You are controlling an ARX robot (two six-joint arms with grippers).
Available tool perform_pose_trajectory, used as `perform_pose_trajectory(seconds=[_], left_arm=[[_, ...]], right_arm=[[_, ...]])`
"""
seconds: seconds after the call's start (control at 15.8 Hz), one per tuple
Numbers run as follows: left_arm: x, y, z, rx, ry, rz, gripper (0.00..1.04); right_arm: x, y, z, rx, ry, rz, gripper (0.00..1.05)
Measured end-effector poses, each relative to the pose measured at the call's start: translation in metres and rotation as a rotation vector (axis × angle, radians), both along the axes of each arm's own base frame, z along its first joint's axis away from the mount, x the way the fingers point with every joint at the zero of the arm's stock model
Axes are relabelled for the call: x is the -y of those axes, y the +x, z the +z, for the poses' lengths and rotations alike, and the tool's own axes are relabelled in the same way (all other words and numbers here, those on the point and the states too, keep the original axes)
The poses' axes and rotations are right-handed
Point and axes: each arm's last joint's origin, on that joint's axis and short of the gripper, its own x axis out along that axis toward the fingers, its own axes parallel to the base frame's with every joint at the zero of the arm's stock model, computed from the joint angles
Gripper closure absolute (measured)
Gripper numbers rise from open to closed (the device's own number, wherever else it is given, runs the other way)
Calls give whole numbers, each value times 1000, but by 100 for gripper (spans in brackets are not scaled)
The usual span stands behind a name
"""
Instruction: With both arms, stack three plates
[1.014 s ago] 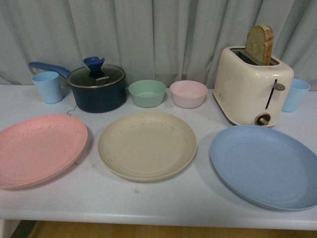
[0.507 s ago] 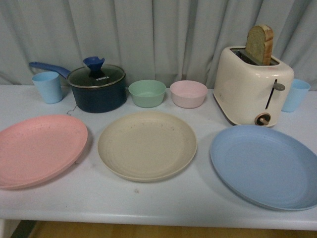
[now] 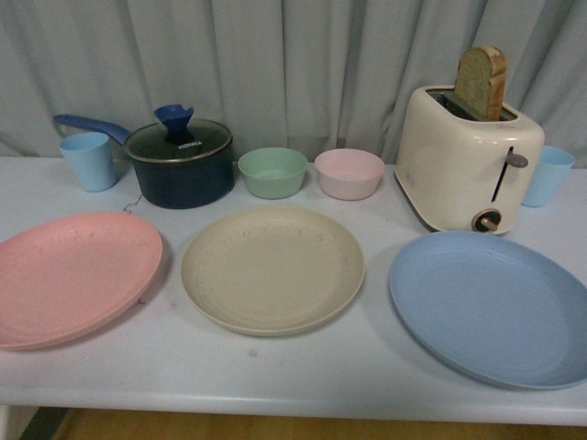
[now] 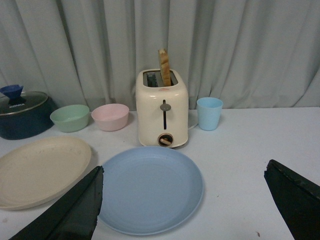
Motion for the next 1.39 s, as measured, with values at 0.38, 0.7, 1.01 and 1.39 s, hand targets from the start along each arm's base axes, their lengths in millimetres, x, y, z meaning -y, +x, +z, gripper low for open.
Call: perform_pose_trajectory(seconds=[0.38, 0.7, 1.01, 1.39], left_arm=[[0, 0, 0, 0, 0, 0, 7], [0, 0, 0, 0, 0, 0, 7], [0, 0, 0, 0, 0, 0, 7], [6, 2, 1, -350, -11, 154, 7]], right_arm=[[0, 0, 0, 0, 0, 0, 6], [0, 0, 0, 0, 0, 0, 6], [0, 0, 0, 0, 0, 0, 6], [0, 0, 0, -1, -1, 1, 6]])
